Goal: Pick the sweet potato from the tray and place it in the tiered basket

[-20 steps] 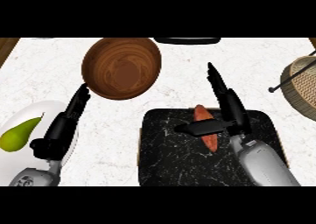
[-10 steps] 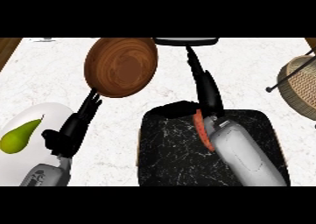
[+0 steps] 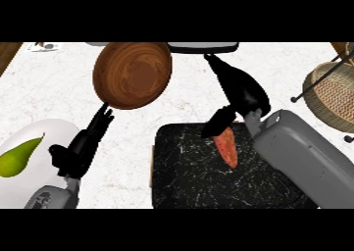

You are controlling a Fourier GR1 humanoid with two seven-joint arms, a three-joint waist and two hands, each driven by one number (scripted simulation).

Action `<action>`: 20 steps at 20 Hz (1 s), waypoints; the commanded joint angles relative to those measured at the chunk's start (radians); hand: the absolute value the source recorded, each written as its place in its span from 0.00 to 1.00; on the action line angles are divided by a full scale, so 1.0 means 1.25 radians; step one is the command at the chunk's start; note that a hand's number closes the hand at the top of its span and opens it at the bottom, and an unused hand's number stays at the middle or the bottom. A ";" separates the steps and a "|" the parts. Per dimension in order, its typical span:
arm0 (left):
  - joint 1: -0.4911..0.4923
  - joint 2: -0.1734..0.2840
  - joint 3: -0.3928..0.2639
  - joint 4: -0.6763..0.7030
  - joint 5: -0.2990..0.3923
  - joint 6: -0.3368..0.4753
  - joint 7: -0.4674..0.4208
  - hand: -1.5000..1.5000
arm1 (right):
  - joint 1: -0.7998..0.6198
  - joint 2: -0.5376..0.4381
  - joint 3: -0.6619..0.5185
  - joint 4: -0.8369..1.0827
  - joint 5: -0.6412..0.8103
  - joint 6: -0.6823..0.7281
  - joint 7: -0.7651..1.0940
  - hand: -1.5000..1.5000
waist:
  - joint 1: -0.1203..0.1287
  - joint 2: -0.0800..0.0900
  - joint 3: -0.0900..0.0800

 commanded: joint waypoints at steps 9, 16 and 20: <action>0.004 -0.002 0.010 0.000 -0.003 -0.015 -0.009 0.50 | -0.139 -0.038 0.038 -0.201 -0.198 0.369 0.478 0.00 | 0.002 0.007 0.005; -0.016 -0.014 0.003 -0.027 -0.016 -0.001 0.043 0.50 | -0.139 -0.049 0.069 -0.187 -0.120 0.271 0.494 0.00 | 0.011 0.011 0.006; 0.008 0.000 0.012 0.008 -0.020 -0.030 -0.023 0.50 | -0.109 -0.034 0.151 -0.144 -0.073 0.280 0.521 0.00 | 0.015 0.013 0.004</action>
